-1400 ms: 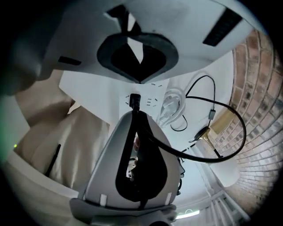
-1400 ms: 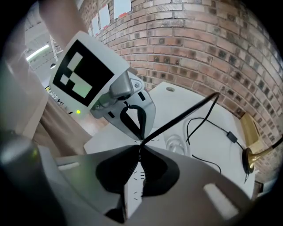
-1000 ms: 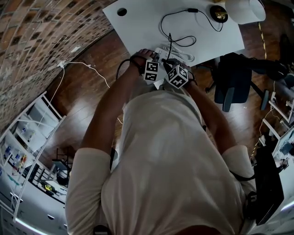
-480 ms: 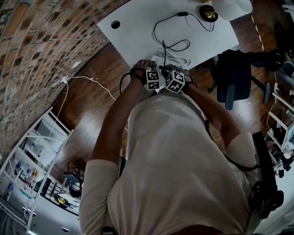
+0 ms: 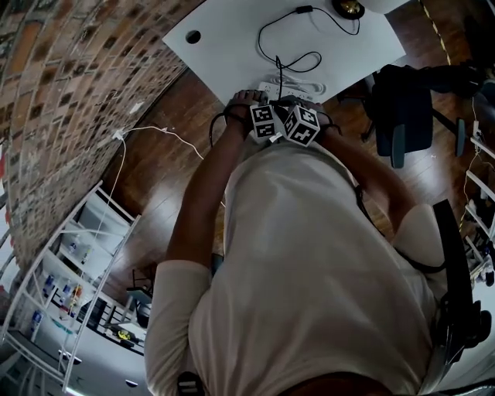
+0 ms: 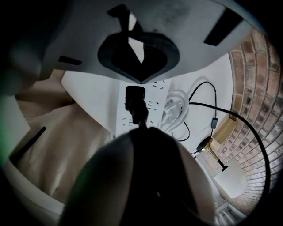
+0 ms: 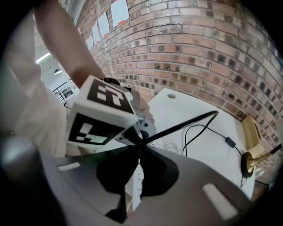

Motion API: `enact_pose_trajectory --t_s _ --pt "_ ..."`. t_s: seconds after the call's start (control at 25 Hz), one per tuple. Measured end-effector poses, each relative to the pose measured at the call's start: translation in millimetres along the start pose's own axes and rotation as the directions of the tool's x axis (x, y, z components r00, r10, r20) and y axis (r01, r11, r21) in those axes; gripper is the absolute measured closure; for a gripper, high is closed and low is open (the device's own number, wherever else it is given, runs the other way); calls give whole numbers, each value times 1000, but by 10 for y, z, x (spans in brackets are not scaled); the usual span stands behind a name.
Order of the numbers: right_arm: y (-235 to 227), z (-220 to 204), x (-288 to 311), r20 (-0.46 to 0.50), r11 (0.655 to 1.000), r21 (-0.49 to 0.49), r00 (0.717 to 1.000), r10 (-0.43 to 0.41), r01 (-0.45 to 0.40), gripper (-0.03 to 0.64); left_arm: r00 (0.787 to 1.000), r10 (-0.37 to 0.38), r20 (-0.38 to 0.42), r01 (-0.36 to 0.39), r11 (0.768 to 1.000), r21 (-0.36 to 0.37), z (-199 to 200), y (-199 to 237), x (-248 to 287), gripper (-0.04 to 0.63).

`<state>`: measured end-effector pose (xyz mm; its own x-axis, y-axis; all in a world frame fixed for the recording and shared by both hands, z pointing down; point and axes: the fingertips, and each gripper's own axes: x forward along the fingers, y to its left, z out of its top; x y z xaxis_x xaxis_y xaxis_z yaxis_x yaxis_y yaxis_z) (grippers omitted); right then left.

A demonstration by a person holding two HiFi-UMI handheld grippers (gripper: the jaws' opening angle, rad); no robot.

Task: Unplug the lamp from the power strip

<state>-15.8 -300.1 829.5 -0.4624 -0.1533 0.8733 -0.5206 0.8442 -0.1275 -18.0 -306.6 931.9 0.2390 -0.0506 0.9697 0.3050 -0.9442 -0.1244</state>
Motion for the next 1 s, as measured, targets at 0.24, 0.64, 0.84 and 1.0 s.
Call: enact_pose_trajectory --t_s 0.24,0.64,0.84,1.0 --pt "-110 -230 -181 -53 995 93 998 45 -40 606 1000 12 16 -11 999 -45 -2 2 10 607" --pt "-912 -786 -612 -111 958 241 985 -129 152 600 910 228 346 67 745 -664 103 336 -746 592" --pt "-1173 -963 -592 -186 973 162 973 -136 167 597 837 397 376 113 548 -829 -18 477 -1284 592" --pt "-1256 -964 -475 -218 985 85 967 -131 153 595 775 516 366 211 336 -918 -151 499 -1567 592"
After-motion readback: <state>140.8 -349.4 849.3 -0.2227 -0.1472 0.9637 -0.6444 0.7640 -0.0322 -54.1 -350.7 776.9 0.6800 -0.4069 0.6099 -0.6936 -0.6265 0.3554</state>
